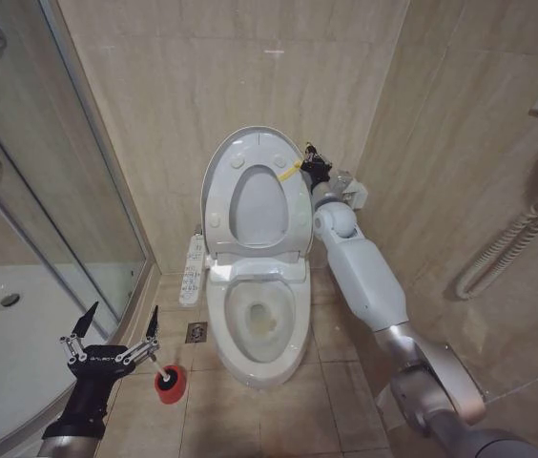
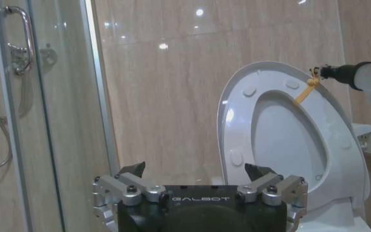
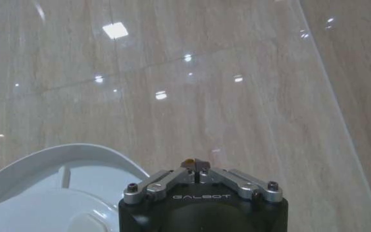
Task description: Open the toilet lid, clean the toilet bowl with a toilet brush, close the toilet lid, and flush.
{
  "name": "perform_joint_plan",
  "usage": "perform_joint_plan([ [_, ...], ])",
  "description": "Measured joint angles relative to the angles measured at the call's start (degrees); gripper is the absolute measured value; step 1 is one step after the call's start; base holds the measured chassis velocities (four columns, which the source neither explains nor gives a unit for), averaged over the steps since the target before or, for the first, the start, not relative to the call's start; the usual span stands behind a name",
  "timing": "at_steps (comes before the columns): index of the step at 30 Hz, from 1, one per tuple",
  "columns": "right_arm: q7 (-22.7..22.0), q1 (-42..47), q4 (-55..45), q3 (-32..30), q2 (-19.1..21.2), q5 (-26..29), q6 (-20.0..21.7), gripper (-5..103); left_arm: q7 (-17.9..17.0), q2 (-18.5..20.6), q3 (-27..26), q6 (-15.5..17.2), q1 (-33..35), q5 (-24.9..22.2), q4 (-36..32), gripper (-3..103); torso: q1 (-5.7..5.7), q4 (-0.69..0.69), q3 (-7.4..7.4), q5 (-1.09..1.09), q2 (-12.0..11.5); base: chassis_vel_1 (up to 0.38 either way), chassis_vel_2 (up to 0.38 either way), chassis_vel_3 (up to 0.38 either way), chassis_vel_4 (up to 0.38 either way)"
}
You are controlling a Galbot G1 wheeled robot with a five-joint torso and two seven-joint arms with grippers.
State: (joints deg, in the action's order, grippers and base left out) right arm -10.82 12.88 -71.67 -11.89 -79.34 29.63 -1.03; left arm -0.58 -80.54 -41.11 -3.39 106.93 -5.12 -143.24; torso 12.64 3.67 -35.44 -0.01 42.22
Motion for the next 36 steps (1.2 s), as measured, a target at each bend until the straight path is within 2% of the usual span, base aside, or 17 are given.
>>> perform_joint_plan([
  [13, -0.75, 7.21, -11.07, -0.06, 4.83, 1.3, 4.49, 3, 0.0, 0.0, 0.0, 0.0, 0.0, 0.0, 0.0, 100, 0.0, 0.0, 0.0, 0.01, 0.0, 0.0, 0.0, 0.0, 0.0],
  [14, -0.74, 8.74, -12.95, -0.17, 5.52, 1.68, 5.1, 30, 0.0, 0.0, 0.0, 0.0, 0.0, 0.0, 0.0, 100, 0.0, 0.0, 0.0, 0.02, 0.0, 0.0, 0.0, 0.0, 0.0],
  [21, -1.04, 13.28, -18.06, -1.04, 8.28, 2.99, 7.22, 30, 0.0, 0.0, 0.0, 0.0, 0.0, 0.0, 0.0, 100, 0.0, -0.01, 0.0, 0.02, 0.0, 0.0, 0.0, 0.0, 0.0],
  [22, -1.51, 14.32, -19.76, -1.31, 9.24, 4.02, 7.88, 57, 0.0, 0.0, 0.0, 0.0, 0.0, 0.0, 0.0, 100, 0.0, -0.02, 0.0, 0.01, 0.0, 0.0, 0.0, 0.0, 0.0],
  [27, -3.33, 18.88, -26.61, -2.3, 12.23, 8.11, 10.63, 57, 0.0, 0.0, 0.0, 0.0, 0.0, 0.0, 0.0, 100, 0.0, -0.01, 0.01, 0.01, 0.0, 0.0, 0.0, 0.0, 0.0],
  [28, -3.75, 20.28, -28.6, -2.72, 12.87, 9.02, 11.28, 84, 0.0, 0.0, -0.01, 0.0, 0.0, 0.0, 0.0, 100, 0.0, -0.01, 0.0, 0.02, 0.0, 0.0, 0.0, 0.0, 0.0],
  [33, -4.49, 28.34, -37.48, -5.0, 15.13, 10.08, 12.87, 84, 0.0, 0.0, 0.0, 0.0, 0.0, 0.0, 0.0, 100, 0.0, 0.0, 0.01, 0.0, 0.0, 0.0, 0.0, 0.0, 0.0],
  [35, -4.77, 34.46, -42.25, -6.21, 15.99, 10.17, 13.56, 84, 0.0, 0.0, 0.0, 0.0, 0.0, 0.0, 0.0, 100, -0.01, 0.0, 0.01, 0.02, 0.0, 0.0, 0.0, 0.0, 0.0],
  [36, -4.9, 38.25, -44.91, -6.88, 16.46, 10.17, 13.75, 100, 0.0, 0.0, 0.0, 0.0, 0.0, 0.0, 0.0, 100, -0.01, 0.02, 0.01, 0.02, 0.0, 0.0, 0.0, 0.0, 0.0],
])
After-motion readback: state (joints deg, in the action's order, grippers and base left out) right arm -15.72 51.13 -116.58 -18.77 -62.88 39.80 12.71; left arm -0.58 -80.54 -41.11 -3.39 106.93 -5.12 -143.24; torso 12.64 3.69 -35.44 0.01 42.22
